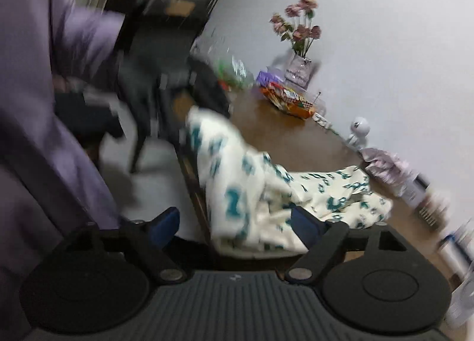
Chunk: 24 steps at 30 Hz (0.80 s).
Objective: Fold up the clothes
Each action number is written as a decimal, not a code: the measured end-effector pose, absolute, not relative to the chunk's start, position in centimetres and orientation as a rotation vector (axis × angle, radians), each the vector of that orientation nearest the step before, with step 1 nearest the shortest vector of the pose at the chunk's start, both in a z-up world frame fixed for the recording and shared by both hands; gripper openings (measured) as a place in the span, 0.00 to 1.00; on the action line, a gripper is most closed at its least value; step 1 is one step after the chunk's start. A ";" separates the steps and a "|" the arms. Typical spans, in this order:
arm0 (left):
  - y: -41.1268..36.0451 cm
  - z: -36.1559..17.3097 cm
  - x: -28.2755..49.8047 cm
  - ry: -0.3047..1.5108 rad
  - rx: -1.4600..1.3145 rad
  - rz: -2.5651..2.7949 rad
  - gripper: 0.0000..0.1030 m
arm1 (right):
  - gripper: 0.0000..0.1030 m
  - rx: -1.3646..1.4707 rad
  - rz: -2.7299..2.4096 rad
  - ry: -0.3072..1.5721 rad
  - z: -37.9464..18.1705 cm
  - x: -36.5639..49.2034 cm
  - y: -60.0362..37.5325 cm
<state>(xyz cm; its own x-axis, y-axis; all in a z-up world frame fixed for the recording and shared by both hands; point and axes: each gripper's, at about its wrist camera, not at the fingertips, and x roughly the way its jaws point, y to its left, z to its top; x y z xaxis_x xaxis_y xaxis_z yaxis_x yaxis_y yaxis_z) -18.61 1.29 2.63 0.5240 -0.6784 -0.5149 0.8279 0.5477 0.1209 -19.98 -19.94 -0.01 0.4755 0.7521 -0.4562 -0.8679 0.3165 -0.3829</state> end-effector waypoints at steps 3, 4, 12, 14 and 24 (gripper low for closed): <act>2.0 3.8 -18.6 0.511 0.305 -1.001 0.25 | 0.52 -0.604 1.081 0.204 -1.1 -18.8 -19.3; 2.2 4.2 -18.3 0.547 0.281 -1.028 0.26 | 0.46 -0.532 1.136 0.249 -0.8 -17.9 -19.6; 6.7 6.3 -12.0 0.589 -0.262 -0.929 0.53 | 0.38 0.269 1.316 0.619 0.2 -8.7 -23.9; 6.2 5.6 -10.9 0.575 -0.324 -0.841 0.55 | 0.39 0.329 1.244 0.629 0.2 -7.5 -23.9; 6.0 2.0 -9.1 0.559 -0.630 -0.605 0.27 | 0.66 0.630 0.876 0.664 -1.9 -3.2 -25.3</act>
<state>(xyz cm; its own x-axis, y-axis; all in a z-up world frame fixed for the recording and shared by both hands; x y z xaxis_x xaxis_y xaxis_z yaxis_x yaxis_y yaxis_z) -9.15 5.98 1.98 0.6904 -0.6628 -0.2899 0.3412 0.6516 -0.6775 -3.22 -25.29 -1.87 0.4729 0.8423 -0.2588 -0.4770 0.4916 0.7285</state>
